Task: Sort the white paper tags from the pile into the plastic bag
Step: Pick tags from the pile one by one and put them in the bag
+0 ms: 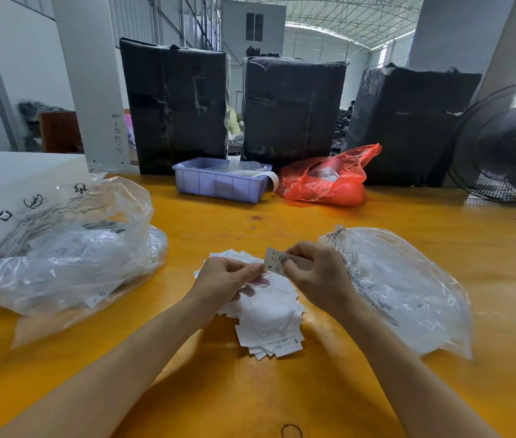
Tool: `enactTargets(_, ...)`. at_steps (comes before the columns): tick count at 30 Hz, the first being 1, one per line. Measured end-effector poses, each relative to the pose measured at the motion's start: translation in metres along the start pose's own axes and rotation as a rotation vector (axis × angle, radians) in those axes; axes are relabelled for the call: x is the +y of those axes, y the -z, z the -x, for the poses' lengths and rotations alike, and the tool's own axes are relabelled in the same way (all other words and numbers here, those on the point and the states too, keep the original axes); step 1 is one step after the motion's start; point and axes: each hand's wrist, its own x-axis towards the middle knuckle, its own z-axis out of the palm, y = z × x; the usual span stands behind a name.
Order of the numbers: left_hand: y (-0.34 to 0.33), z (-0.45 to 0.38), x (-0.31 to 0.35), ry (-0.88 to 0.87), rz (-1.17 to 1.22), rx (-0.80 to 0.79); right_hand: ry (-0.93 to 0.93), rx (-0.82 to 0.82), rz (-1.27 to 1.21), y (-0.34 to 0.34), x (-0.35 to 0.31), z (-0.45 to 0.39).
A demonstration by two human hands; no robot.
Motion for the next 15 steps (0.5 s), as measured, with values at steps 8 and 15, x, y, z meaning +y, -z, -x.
enactTargets(8, 0.0006, -0.0004, -0.0011, -0.017, -0.047, 0.018, -0.177, -0.277, -0.123, 0.004, -0.0018, 0.0005)
enactTargets(15, 0.0015, 0.0004, -0.0005, -0.019, -0.05, 0.009, -0.309, -0.402, -0.306, 0.007, -0.0049, 0.0017)
